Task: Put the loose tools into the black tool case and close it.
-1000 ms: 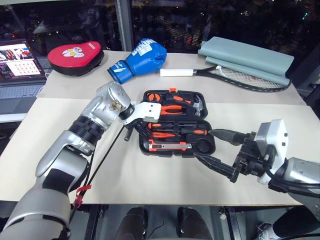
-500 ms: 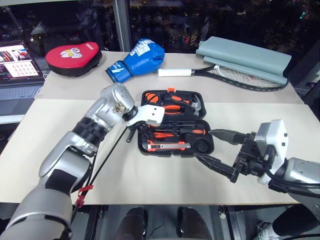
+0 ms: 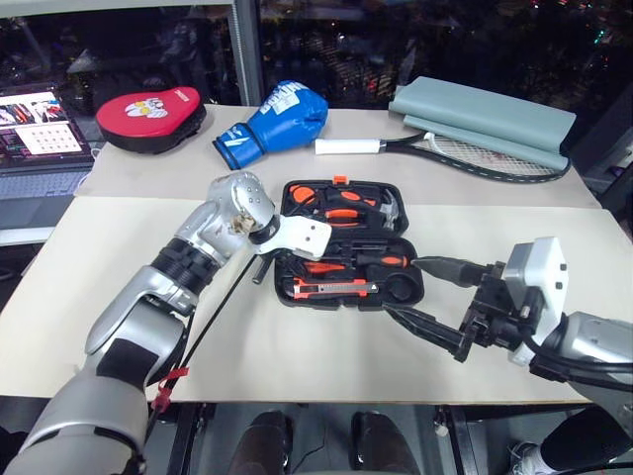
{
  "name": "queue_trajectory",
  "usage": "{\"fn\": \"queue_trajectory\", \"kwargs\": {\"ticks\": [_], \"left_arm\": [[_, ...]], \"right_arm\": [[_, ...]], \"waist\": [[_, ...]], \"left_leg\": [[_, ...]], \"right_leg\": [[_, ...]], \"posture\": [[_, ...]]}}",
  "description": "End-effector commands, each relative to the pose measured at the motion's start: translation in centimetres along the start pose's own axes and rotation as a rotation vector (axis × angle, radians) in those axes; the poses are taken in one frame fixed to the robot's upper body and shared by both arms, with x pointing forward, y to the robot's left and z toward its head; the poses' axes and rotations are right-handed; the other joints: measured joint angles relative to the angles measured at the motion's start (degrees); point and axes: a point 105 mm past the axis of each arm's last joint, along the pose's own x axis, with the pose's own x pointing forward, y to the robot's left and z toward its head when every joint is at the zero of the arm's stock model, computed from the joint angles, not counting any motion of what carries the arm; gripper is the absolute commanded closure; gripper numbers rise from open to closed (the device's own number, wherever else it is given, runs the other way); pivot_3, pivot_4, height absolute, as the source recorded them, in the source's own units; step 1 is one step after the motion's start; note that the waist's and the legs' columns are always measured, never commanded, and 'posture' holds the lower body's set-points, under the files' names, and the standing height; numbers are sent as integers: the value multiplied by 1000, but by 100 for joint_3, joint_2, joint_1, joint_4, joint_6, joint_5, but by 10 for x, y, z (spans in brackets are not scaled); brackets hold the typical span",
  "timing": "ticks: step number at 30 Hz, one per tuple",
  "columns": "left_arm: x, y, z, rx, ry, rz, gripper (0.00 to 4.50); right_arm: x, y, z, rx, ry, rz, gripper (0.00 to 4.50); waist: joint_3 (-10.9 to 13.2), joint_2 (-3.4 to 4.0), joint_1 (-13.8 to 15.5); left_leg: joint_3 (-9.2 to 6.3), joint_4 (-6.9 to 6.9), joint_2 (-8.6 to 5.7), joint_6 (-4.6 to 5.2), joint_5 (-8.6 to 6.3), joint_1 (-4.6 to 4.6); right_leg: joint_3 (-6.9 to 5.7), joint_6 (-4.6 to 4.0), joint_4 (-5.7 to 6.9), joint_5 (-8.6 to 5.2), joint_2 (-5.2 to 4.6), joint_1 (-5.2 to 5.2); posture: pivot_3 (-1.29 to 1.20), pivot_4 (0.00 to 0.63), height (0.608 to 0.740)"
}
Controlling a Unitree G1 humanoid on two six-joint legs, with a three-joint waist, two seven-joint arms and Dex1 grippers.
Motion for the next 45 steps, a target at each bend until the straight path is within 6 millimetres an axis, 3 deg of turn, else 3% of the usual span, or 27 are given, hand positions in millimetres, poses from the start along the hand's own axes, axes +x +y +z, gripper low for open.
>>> {"fn": "queue_trajectory", "kwargs": {"ticks": [1, 7, 10, 12, 14, 17, 20, 24, 26, 30, 32, 38, 42, 45], "left_arm": [[26, -12, 0, 26, 7, -79, 4450], [28, -2, 9, 21, -29, -48, 4450], [16, 8, 20, -10, -108, -11, 4450], [2, 16, 33, -55, -229, 22, 4450], [-29, 39, 54, -139, -509, 169, 4450], [-59, 51, 55, -247, -701, 257, 4450], [-90, 44, 49, -333, -837, 233, 3745], [-113, 21, 50, -319, -924, 189, 2268], [-119, 8, 47, -295, -924, 182, 1578], [-121, -18, 36, -240, -837, 197, 214], [-122, -24, 34, -235, -828, 213, 41], [-116, -31, 43, -222, -836, 225, 41], [-113, -34, 50, -210, -844, 238, 41], [-110, -37, 52, -202, -841, 243, 41]], "right_arm": [[0, 4, 5, -16, -16, 9, 0], [0, 2, 5, -18, -12, 7, 0], [-1, 0, 4, -20, -6, -3, 0], [-3, -2, 2, -22, 6, -19, 0], [-10, -12, -4, -25, 34, -84, 0], [-27, -29, -15, -38, 87, -188, 0], [-63, -51, -30, 18, 139, -332, 0], [-119, -64, -48, 75, 236, -458, 0], [-143, -66, -54, 90, 286, -497, 0], [-169, -74, -53, 73, 374, -491, 0], [-163, -83, -47, 49, 389, -437, 0], [-113, -112, -40, -59, 461, -219, 0], [-76, -128, -48, -119, 558, -83, 0], [-57, -143, -61, -158, 654, -44, 0]], "waist": [[-9, 3, 8], [-25, 13, 63], [-25, 14, 87], [-25, 13, 99], [-24, 11, 114], [-20, 5, 91], [-21, 6, -1], [-22, 10, -20], [-22, 9, -10], [-23, 12, -34], [-22, 11, -85], [-18, 15, -172], [-11, 27, -159], [-11, 29, -136]], "left_leg": [[0, 0, 0, 0, 0, 0], [-3, 1, -3, 1, -1, 32], [-13, 0, -1, 3, -3, 47], [-19, 1, -1, 3, -3, 40], [-21, 2, -2, 5, -4, 23], [-17, 10, -6, 11, -7, -39], [-12, 5, -16, 11, -6, -51], [-11, -6, -13, 12, -7, -45], [-10, -5, -11, 12, -7, -39], [-3, -3, -6, 9, -6, -19], [11, -4, 3, 6, -5, 6], [18, -10, 28, 1, -3, 81], [20, -13, 26, -1, -2, 69], [18, -18, 20, -2, -2, 32]], "right_leg": [[0, 0, 0, 0, 0, 1], [-4, 7, -8, -5, -4, 42], [-15, 50, -36, -32, -4, 75], [-18, 52, -50, -30, -4, 77], [-17, 41, -56, -18, -4, 66], [-13, 20, -47, 0, -5, -2], [-6, 18, 15, 1, -5, -30], [-6, 18, 6, -1, -3, -24], [-4, 19, -1, -2, -4, -18], [5, 18, -29, -3, -4, -4], [16, 14, -29, -5, -1, 10], [11, 12, -63, -35, 11, 94], [11, 35, -61, -11, 11, 71], [12, -5, -56, 13, 12, 30]], "posture": [[0, 150, 736], [0, 150, 736], [0, 150, 736], [0, 150, 736], [0, 150, 736], [0, 150, 736], [0, 150, 736], [0, 150, 736], [0, 150, 736], [0, 150, 736], [0, 150, 736], [0, 150, 736], [0, 150, 736], [0, 150, 736]]}}
